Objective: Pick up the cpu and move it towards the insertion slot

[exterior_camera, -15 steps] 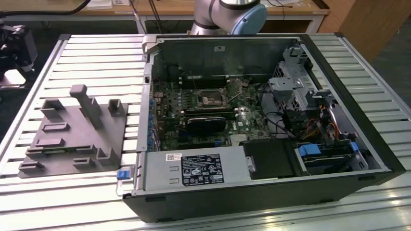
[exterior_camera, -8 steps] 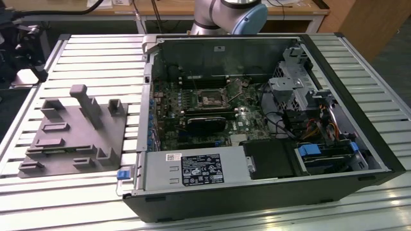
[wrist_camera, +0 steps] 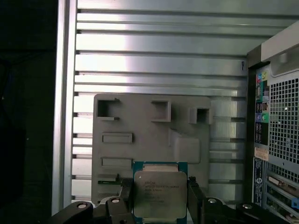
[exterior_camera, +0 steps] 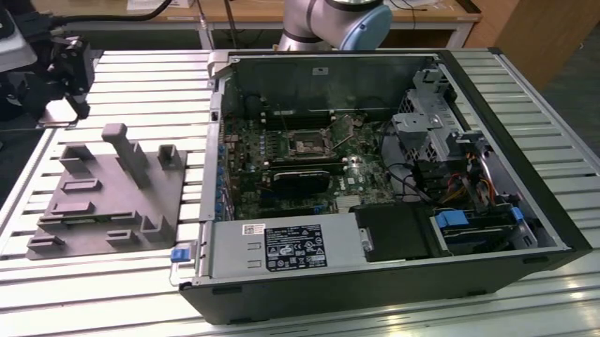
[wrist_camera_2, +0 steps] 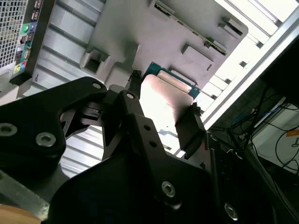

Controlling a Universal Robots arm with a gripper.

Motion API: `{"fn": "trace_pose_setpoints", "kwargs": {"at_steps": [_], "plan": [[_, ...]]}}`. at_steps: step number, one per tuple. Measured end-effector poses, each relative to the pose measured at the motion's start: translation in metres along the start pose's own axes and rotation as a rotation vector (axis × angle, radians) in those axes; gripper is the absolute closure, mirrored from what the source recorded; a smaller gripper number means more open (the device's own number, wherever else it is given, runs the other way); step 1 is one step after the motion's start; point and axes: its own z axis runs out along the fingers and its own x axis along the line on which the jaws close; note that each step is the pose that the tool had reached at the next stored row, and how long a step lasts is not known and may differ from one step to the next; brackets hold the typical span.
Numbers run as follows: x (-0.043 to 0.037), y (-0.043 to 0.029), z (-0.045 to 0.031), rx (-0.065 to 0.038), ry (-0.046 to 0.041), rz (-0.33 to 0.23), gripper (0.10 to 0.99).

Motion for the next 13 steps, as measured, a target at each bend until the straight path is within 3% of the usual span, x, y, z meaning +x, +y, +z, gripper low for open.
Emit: {"fn": "trace_pose_setpoints", "kwargs": {"at_steps": [13], "plan": [[-0.0402, -0.0004, -0.0003, 0.000, -0.0001, 0.000, 0.541]]}}
